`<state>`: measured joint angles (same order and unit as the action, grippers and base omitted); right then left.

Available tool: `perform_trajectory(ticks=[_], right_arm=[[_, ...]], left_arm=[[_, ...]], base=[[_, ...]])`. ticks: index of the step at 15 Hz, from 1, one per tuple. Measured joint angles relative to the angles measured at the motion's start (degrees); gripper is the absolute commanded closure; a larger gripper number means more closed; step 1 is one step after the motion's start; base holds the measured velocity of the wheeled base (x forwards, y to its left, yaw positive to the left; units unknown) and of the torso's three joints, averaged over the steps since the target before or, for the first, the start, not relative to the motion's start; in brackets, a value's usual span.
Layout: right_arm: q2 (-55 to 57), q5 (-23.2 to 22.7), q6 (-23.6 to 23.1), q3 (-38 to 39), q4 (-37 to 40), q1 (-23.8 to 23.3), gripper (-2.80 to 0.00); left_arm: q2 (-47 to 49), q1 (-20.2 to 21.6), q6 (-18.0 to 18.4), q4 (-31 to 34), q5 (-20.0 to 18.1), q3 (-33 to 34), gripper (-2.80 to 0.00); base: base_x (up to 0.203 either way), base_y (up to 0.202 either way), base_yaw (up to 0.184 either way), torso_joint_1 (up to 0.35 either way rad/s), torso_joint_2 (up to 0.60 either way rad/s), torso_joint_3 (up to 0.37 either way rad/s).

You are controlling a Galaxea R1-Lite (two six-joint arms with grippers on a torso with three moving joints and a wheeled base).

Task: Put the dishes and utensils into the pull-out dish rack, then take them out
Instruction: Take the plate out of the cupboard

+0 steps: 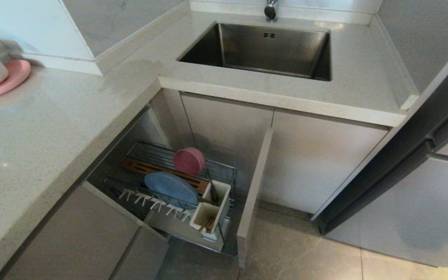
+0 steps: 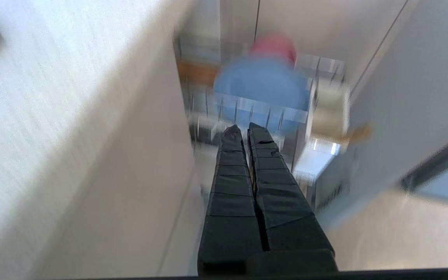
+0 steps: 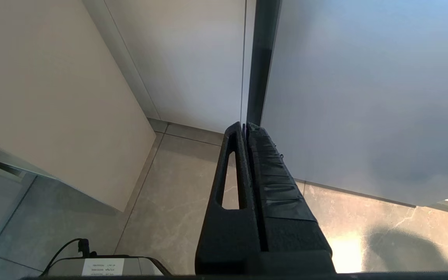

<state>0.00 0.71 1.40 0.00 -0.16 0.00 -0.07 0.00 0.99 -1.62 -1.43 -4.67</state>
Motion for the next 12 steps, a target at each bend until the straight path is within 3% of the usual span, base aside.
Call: perform_trajectory(ticks=[6,12], right_arm=[[0.0,0.0,0.0,0.0,0.0,0.0,0.00],[0.0,0.0,0.0,0.0,0.0,0.0,0.00]], left_arm=[[1.7,0.0,0.2,7.6,-2.2,-15.6,0.00],[15.5,0.1,-0.6,8.3,-2.8,-34.4,0.00]], base=[[0.000,0.000,0.000,0.000,0.00,0.000],[0.000,0.000,0.000,0.000,0.00,0.000]])
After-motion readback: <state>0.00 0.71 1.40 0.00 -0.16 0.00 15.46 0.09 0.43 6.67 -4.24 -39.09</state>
